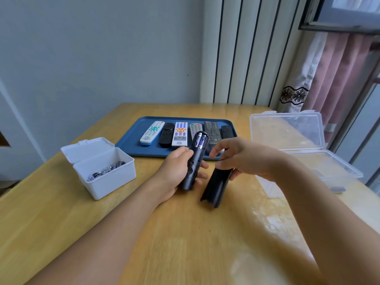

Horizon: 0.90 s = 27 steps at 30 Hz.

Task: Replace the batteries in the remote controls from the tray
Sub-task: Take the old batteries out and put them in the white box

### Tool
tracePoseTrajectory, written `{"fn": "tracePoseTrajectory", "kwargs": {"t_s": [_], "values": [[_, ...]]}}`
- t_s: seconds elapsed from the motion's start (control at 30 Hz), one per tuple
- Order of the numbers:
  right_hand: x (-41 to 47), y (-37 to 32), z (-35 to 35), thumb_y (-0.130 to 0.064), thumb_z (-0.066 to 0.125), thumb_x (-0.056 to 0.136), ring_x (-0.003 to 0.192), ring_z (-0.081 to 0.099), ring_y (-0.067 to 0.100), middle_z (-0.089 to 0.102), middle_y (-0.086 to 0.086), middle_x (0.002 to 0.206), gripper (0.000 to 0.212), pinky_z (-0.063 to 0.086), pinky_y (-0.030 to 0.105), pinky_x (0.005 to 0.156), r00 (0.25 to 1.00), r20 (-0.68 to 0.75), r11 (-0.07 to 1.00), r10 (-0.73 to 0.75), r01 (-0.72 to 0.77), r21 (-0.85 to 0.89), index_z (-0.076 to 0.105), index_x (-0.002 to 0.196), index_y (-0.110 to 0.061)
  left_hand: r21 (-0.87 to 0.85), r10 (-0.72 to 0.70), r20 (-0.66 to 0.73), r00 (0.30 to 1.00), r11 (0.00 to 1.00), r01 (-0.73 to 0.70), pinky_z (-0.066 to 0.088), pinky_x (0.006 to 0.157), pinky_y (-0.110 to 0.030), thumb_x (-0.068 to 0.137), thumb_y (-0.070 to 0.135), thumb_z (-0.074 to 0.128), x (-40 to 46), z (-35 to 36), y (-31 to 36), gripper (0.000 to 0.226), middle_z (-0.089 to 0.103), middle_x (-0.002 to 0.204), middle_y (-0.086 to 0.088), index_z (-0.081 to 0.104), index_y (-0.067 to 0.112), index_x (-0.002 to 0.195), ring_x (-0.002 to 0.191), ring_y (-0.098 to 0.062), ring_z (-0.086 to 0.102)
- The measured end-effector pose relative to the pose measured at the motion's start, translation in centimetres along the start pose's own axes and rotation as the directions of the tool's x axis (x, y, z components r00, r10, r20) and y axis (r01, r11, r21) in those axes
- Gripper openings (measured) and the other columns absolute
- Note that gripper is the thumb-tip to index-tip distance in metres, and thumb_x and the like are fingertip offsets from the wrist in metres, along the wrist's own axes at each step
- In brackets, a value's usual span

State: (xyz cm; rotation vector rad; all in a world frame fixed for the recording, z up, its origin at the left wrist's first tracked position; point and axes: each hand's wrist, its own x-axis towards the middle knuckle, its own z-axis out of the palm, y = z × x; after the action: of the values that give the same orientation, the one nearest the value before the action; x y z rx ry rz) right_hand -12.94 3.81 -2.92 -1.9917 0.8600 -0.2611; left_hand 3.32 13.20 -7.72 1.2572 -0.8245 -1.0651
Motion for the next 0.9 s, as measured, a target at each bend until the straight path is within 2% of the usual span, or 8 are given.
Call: {"fn": "tracePoseTrajectory", "kwargs": {"t_s": [0.1,0.17,0.23,0.3,0.37,0.4,0.63,0.9], "values": [[-0.3,-0.1,0.6,-0.009,0.074,0.088,0.082,0.068,0.024,0.069,0.007,0.089,0.023,0.059,0.029,0.067,0.989,0.126,0.986,0.074,-0.054,-0.156,0.066,0.108,-0.015,0.048,0.022,0.006,1.000,0.999,-0.022,0.045,0.045,-0.028,0.107,0.031,0.041,-0.1,0.1,-0.1,0.025,0.061,0.071,-0.010,0.053,0.012,0.095,0.051,-0.021,0.054],[-0.5,-0.2,0.5,-0.022,0.081,0.082,0.081,0.072,0.020,0.074,0.001,0.093,0.028,0.056,0.024,0.067,0.988,0.116,0.898,0.100,-0.039,-0.438,0.068,0.107,-0.023,0.094,0.042,0.017,0.999,0.995,-0.043,0.044,0.044,-0.027,0.105,0.038,0.045,-0.3,0.0,0.0,0.028,0.058,0.068,-0.006,0.057,0.014,0.099,0.050,-0.018,0.050],[-0.1,-0.4,0.4,-0.026,0.085,0.077,0.073,0.067,0.007,0.074,-0.005,0.092,0.026,0.050,0.017,0.064,0.995,-0.036,0.817,-0.090,0.053,-0.574,0.074,0.100,-0.023,0.125,0.070,0.018,0.997,0.990,-0.072,0.045,0.043,-0.027,0.104,0.036,0.047,-0.4,0.1,0.1,0.028,0.058,0.068,-0.007,0.060,0.012,0.105,0.050,-0.018,0.051],[0.4,-0.8,0.6,-0.022,0.080,0.082,0.071,0.064,0.001,0.075,-0.006,0.087,0.011,0.049,0.020,0.065,0.876,-0.331,0.874,-0.352,0.180,-0.452,0.078,0.091,-0.017,0.135,0.096,0.009,0.995,0.986,-0.096,0.050,0.046,-0.029,0.105,0.030,0.046,-0.5,0.3,0.1,0.026,0.060,0.070,-0.011,0.060,0.008,0.104,0.051,-0.021,0.057],[0.9,-1.0,1.3,-0.019,0.072,0.088,0.079,0.067,0.005,0.074,-0.005,0.087,0.007,0.055,0.025,0.072,0.696,-0.572,0.898,-0.434,0.286,-0.334,0.078,0.091,-0.014,0.126,0.113,0.012,0.994,0.986,-0.114,0.055,0.050,-0.032,0.106,0.025,0.044,-0.7,0.7,0.1,0.024,0.063,0.075,-0.014,0.058,0.005,0.107,0.055,-0.026,0.063],[1.2,-1.1,1.8,-0.017,0.070,0.090,0.082,0.068,0.006,0.074,-0.005,0.090,0.008,0.057,0.026,0.075,0.647,-0.615,0.892,-0.451,0.299,-0.339,0.077,0.093,-0.014,0.126,0.123,0.019,0.992,0.984,-0.125,0.056,0.051,-0.034,0.107,0.023,0.043,-0.8,0.9,0.1,0.023,0.064,0.076,-0.015,0.056,0.004,0.109,0.056,-0.028,0.064],[2.6,0.0,4.8,-0.010,0.067,0.092,0.083,0.063,0.008,0.067,-0.004,0.096,0.011,0.055,0.023,0.076,0.546,-0.669,0.863,-0.505,0.319,-0.392,0.076,0.094,-0.014,0.198,0.224,0.038,0.974,0.954,-0.227,0.047,0.046,-0.032,0.108,0.020,0.040,-1.2,2.0,-0.2,0.015,0.055,0.073,-0.014,0.048,0.008,0.105,0.054,-0.026,0.051],[2.3,0.2,6.0,-0.012,0.065,0.095,0.084,0.061,0.008,0.068,-0.003,0.096,0.014,0.052,0.023,0.077,0.515,-0.703,0.869,-0.491,0.352,-0.349,0.079,0.098,-0.014,0.418,0.316,-0.018,0.949,0.864,-0.280,0.047,0.043,-0.039,0.107,0.025,0.041,-0.9,1.7,-0.7,0.015,0.059,0.073,-0.011,0.048,0.016,0.096,0.048,-0.025,0.052]]}}
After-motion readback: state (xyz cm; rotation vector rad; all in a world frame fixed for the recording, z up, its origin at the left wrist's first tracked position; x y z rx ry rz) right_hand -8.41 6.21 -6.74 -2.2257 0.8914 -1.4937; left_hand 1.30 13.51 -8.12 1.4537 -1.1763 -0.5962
